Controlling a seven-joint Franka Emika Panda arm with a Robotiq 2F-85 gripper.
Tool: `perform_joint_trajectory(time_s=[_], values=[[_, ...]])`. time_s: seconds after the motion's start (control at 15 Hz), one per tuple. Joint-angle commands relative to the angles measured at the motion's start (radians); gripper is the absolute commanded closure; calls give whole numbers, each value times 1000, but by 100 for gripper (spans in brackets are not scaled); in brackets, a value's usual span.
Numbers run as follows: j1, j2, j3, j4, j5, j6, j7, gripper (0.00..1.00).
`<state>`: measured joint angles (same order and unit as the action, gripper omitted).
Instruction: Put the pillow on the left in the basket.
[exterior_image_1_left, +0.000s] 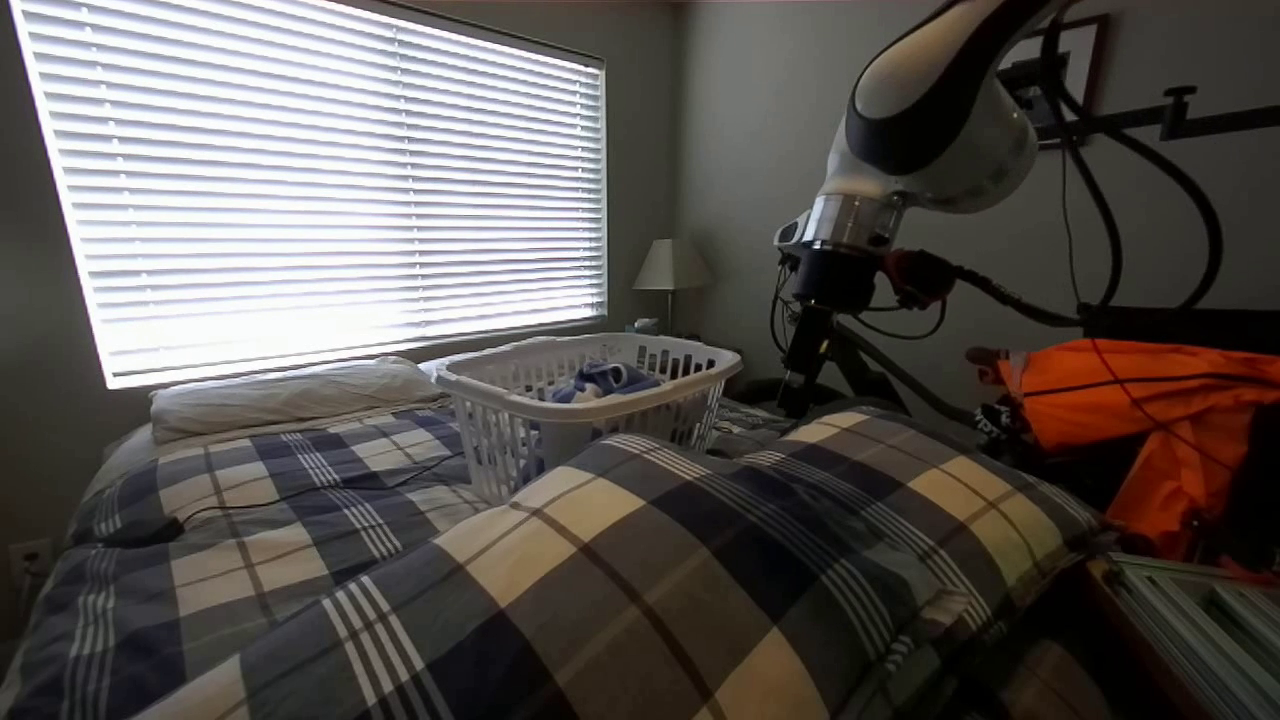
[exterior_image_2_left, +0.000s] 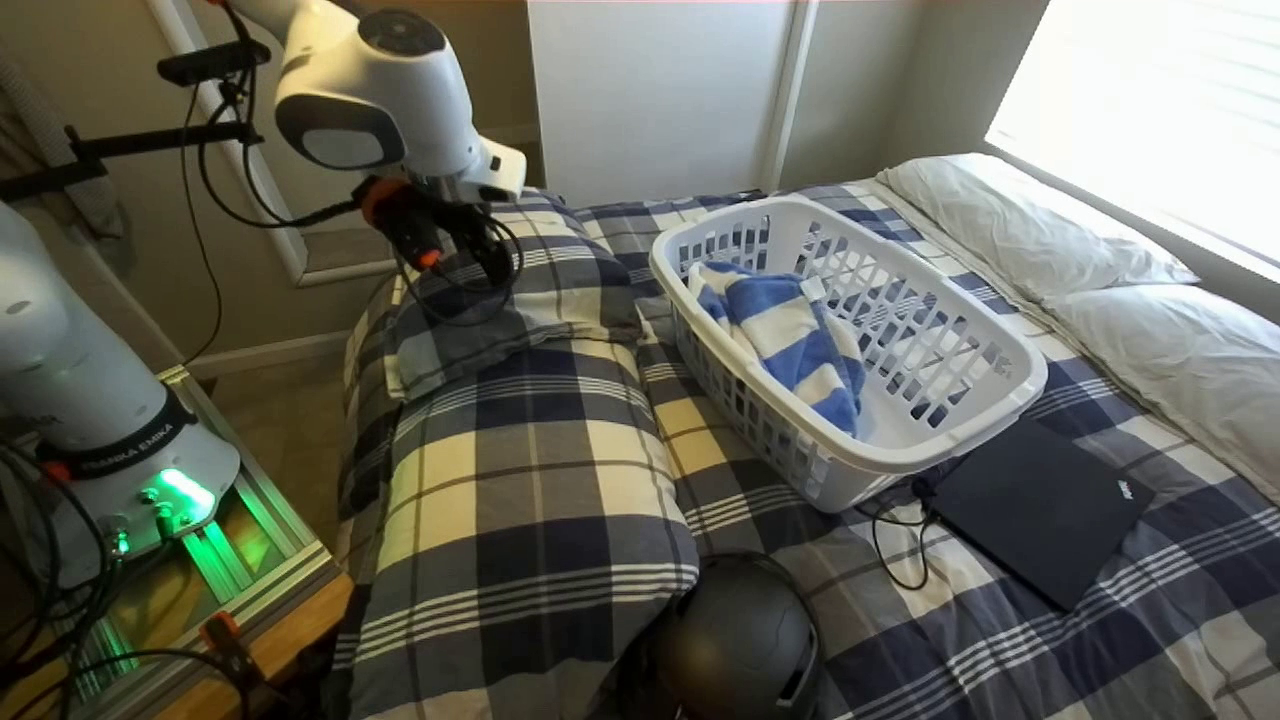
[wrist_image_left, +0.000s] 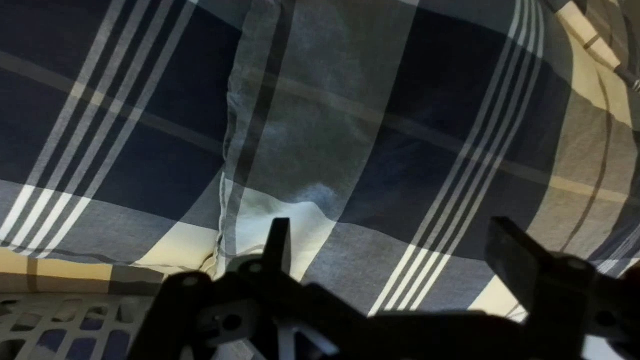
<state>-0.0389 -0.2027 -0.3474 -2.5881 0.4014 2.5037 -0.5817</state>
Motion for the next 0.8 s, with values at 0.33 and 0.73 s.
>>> perform_joint_trajectory(time_s=[0.33,0.73], values=[[-39,126,29,37,221,53,-205,0],[-35,160,26,63,257,53,-223,0]])
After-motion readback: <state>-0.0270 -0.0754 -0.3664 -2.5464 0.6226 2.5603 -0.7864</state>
